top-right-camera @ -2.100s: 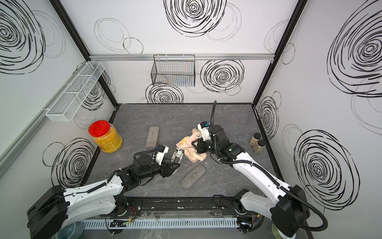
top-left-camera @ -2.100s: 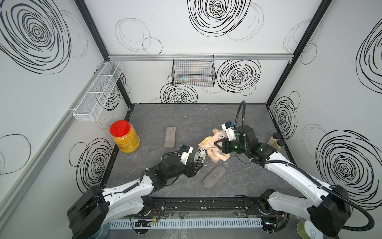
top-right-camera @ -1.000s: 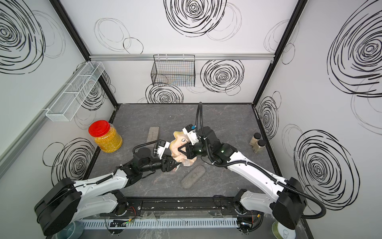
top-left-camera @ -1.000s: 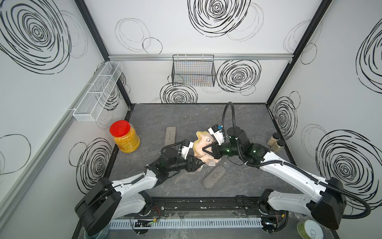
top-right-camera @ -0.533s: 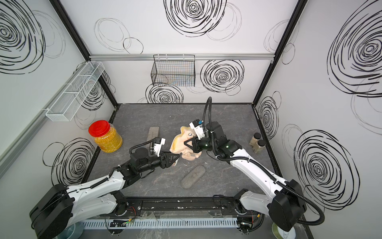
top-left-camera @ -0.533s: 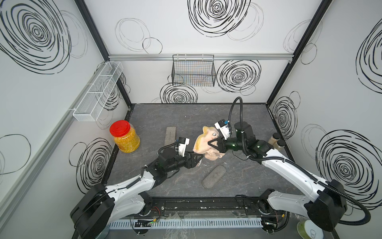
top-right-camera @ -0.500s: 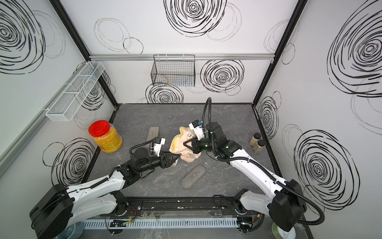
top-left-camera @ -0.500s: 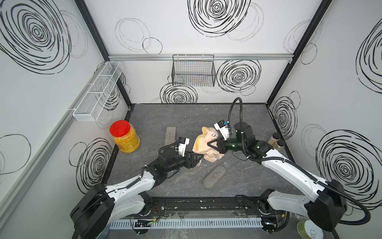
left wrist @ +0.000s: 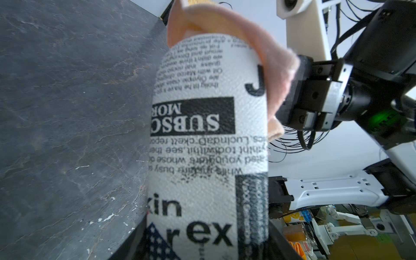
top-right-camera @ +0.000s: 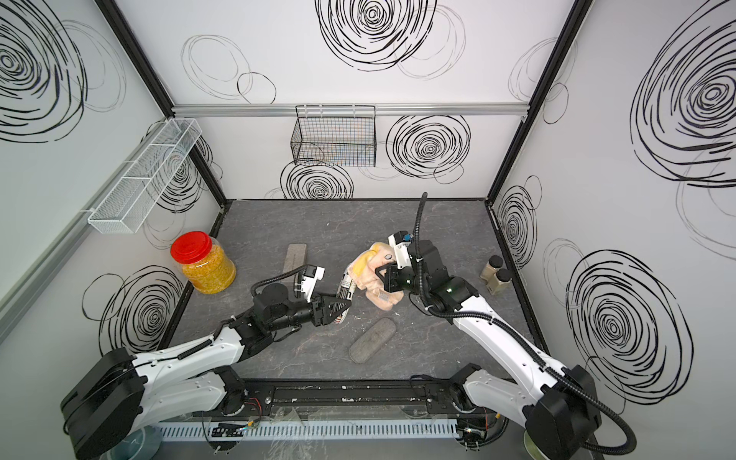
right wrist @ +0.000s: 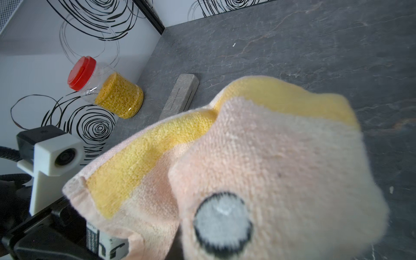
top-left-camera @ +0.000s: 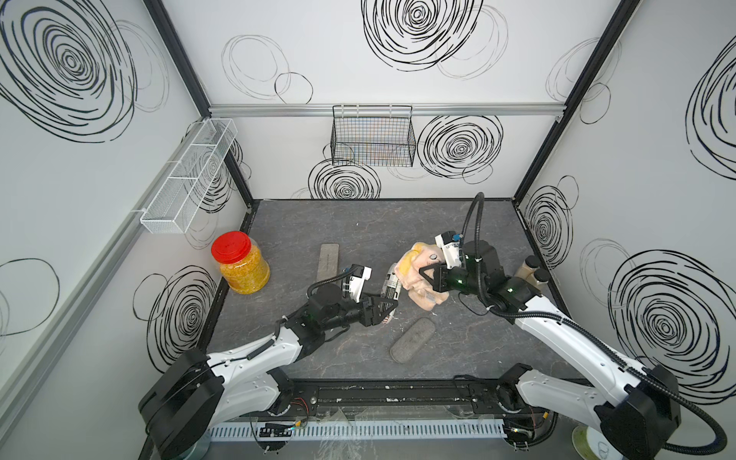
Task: Wipe the eyeglass case
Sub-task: Wipe the dirt from the eyeglass case.
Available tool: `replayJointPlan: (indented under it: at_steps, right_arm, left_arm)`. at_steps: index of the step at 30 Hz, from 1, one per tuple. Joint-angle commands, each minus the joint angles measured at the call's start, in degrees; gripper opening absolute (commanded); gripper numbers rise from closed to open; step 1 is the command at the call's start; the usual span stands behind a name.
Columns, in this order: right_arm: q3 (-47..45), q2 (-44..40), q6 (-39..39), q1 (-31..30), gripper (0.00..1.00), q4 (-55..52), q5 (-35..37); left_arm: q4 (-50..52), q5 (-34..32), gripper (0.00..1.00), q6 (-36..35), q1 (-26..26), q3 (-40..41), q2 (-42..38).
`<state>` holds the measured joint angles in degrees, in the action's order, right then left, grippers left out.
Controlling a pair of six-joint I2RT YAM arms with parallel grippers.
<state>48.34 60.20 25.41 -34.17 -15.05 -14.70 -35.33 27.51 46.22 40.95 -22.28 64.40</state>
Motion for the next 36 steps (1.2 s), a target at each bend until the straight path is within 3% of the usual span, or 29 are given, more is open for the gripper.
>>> replayJointPlan:
  at_steps: [1, 6, 12, 16, 21, 31, 36]
  right_arm:
    - [-2.2, -4.34, 5.44, 0.04, 0.0, 3.73, 3.18]
    - [-5.23, -7.39, 11.73, 0.32, 0.0, 9.98, -0.46]
    - [-6.85, -4.17, 17.27, 0.49, 0.0, 26.11, -15.54]
    - [-3.24, -1.62, 17.62, 0.35, 0.0, 26.06, -19.7]
    - [-5.89, 0.22, 19.85, -0.13, 0.0, 29.8, -20.34]
    - [-2.42, 3.48, 11.79, -2.04, 0.0, 13.76, -13.34]
    - [-1.99, -0.52, 10.97, -1.95, 0.0, 18.89, -16.49]
  left_arm:
    - [-12.23, 3.02, 0.58, 7.54, 0.27, -1.26, 0.89]
    - [-17.45, -0.44, 0.57, 14.24, 0.92, -0.47, -0.82]
    - [-15.64, -1.96, 0.56, 17.01, 1.59, -2.06, -1.66]
    - [-16.0, -1.32, 0.55, 17.81, 1.86, -2.52, -1.03]
    - [-19.45, -0.98, 0.55, 19.63, 2.03, -2.28, -0.2]
    - [-16.78, -0.61, 0.54, 17.04, 2.04, -3.33, -0.13]
    - [-15.62, -1.13, 0.54, 15.5, 2.03, -2.71, -0.06]
